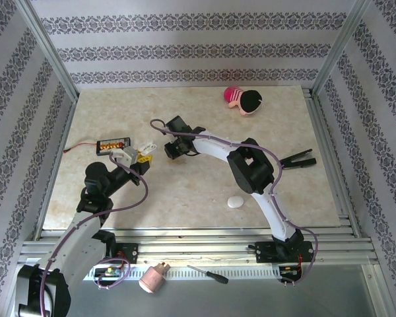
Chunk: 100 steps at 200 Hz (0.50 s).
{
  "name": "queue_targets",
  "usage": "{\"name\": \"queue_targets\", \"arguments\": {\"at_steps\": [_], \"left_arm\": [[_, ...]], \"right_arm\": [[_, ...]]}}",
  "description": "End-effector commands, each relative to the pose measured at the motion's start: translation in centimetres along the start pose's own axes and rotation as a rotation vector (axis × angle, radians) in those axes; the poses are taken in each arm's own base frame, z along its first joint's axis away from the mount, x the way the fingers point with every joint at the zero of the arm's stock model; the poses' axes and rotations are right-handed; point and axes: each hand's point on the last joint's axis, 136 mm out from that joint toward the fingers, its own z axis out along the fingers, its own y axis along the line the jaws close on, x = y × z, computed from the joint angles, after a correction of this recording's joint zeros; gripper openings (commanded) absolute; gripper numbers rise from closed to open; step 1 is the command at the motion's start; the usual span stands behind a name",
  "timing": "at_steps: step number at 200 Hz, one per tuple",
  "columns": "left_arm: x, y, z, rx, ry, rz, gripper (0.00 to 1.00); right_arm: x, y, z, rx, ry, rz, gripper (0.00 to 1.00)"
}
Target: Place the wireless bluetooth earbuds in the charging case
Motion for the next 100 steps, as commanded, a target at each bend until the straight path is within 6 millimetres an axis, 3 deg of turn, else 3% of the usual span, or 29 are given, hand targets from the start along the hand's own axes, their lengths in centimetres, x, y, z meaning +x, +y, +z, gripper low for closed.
{"name": "queue_targets", "arguments": {"at_steps": [1,37,100], "left_arm": [[-1.4,0.0,-0.4,0.002,-0.057,0.016,0.0],[-1.5,0.0,-0.5,0.003,-0.062,0.017,0.0],[-1.6,-0.1,-0.5,0.004,-0.064,0.015,0.0]], "right_arm": [[0.5,0.4,-0.7,0.016,0.022,-0.031,0.19],[1.8,0.9,-2.3,-0.014,0.034,-0.049,0.18],[6.4,1.2,-5.4,-0.045,0.071,-0.099,0.24]]}}
